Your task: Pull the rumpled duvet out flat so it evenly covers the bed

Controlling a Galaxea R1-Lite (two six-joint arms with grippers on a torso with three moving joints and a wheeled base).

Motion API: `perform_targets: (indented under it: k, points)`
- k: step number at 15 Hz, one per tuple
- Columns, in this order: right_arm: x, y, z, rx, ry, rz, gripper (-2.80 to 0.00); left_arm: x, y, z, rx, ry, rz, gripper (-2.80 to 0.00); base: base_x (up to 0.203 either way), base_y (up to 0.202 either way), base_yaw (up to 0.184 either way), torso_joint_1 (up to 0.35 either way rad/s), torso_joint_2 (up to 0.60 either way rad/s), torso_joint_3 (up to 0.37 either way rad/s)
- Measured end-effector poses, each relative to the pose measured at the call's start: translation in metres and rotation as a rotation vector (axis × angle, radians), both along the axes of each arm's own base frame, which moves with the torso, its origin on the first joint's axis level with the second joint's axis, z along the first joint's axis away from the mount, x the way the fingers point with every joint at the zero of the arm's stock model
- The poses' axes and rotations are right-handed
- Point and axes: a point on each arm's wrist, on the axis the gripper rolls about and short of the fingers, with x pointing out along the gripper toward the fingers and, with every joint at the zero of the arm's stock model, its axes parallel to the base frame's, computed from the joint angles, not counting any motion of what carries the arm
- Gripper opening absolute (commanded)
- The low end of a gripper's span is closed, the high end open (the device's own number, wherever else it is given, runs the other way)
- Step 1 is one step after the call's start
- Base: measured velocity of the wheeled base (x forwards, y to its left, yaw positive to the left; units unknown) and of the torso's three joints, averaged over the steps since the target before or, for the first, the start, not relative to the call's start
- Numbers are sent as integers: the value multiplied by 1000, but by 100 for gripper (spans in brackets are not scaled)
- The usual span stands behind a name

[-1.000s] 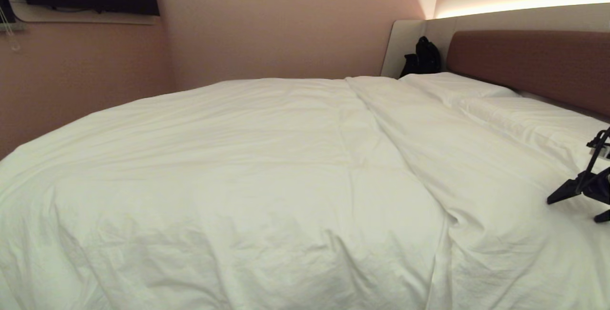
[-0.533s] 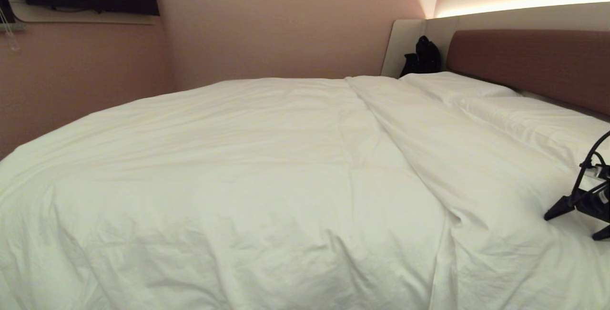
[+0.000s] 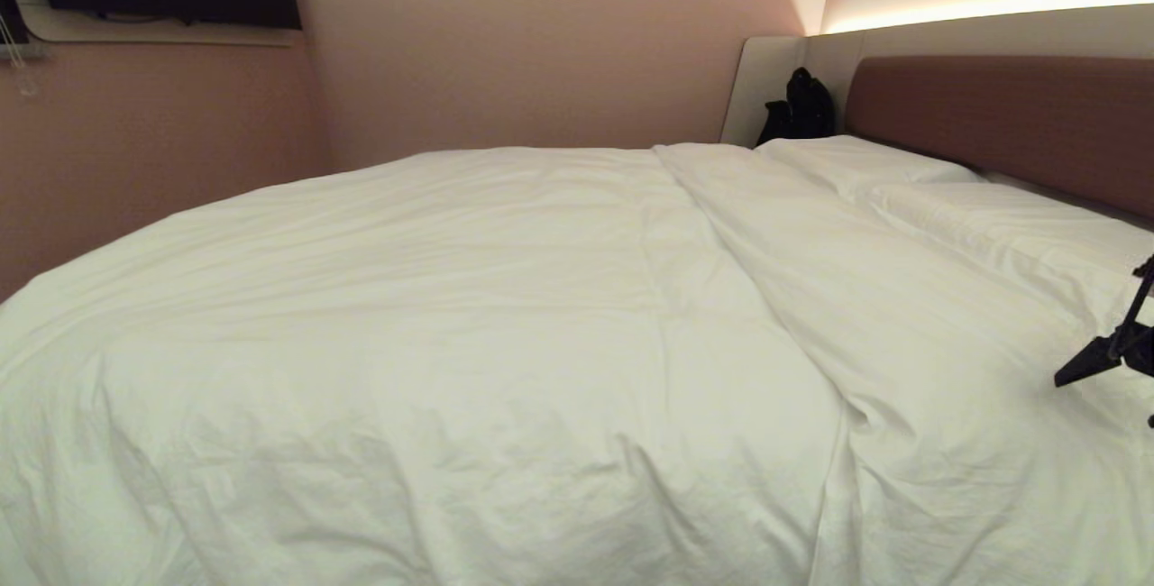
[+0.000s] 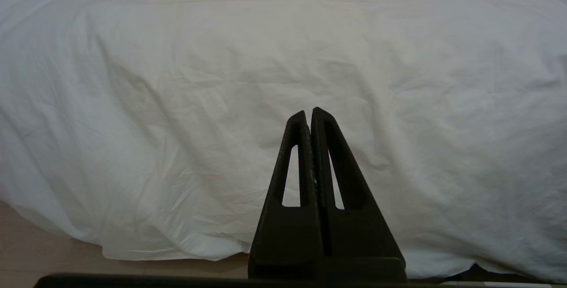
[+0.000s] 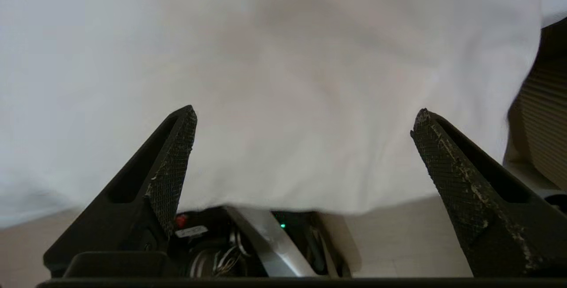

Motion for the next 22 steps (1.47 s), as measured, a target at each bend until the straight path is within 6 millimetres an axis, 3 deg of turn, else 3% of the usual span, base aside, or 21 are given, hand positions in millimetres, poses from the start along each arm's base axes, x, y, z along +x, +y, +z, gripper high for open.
perform_targets:
  k: [5,11,12,18,22]
  points:
    - [-41,53,69,-7,-137,42,0,0,0,0,0,0,0,-280,0,0,0,0,0,0]
    - [-72,95,106,-14,-234,70,0,0,0,0,0,0,0,-280,0,0,0,0,0,0]
    - [-75,100,110,-13,-247,73,-280,0,0,0,0,0,0,-280,0,0,0,0,0,0]
    - [-98,138,133,-6,-338,142,-280,0,0,0,0,0,0,-280,0,0,0,0,0,0]
    - [-118,152,145,-14,-397,169,-280,0,0,0,0,0,0,-280,0,0,0,0,0,0]
